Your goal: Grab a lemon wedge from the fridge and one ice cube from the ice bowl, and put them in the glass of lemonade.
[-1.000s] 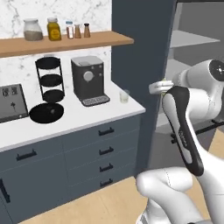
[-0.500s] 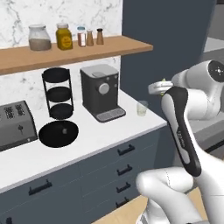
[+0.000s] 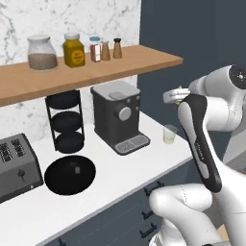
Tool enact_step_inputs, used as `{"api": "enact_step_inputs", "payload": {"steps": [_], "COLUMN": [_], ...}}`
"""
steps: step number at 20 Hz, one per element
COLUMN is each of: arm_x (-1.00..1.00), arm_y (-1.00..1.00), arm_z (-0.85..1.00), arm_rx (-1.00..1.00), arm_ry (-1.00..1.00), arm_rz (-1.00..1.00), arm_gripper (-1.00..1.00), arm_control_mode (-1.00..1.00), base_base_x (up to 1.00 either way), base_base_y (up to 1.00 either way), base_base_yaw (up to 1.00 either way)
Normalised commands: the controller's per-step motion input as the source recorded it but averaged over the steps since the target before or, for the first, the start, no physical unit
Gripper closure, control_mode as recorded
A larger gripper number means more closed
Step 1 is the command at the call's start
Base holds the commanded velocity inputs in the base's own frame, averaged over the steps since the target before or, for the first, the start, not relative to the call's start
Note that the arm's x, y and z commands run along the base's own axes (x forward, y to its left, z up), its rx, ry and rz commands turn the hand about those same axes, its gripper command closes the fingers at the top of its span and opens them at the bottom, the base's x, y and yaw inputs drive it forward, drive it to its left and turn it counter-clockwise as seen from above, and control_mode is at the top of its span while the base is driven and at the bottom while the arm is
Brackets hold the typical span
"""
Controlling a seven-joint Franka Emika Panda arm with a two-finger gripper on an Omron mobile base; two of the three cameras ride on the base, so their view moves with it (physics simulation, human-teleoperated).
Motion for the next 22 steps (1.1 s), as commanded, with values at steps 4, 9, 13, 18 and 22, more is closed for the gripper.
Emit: {"api": "enact_step_inputs", "payload": {"steps": [4,9,13,18,22], "arm_x": [0.00,0.00,0.01,0.02,-0.02], "arm_y": [0.00,0.00,0.00,0.00,-0.05], "arm_z": [0.00,0.00,0.00,-0.10,-0.27], "arm_rx": [0.00,0.00,0.00,-0.09,-0.32], "arm_ry": [0.00,0.00,0.00,0.07,0.14], "arm_rz": [0.00,0.00,0.00,0.08,0.10], "arm_gripper": [1.00,1.00,1.00,1.00,1.00], "arm_control_mode": [1.00,-1.00,-1.00,-1.00,-1.00], "base_base_x": [0.61,0.28,0.00,0.00,0.00], "base_base_y": [0.00,0.00,0.00,0.00,0.00], "base_base_yaw": [-0.18,-0.06,0.00,0.00,0.00]}}
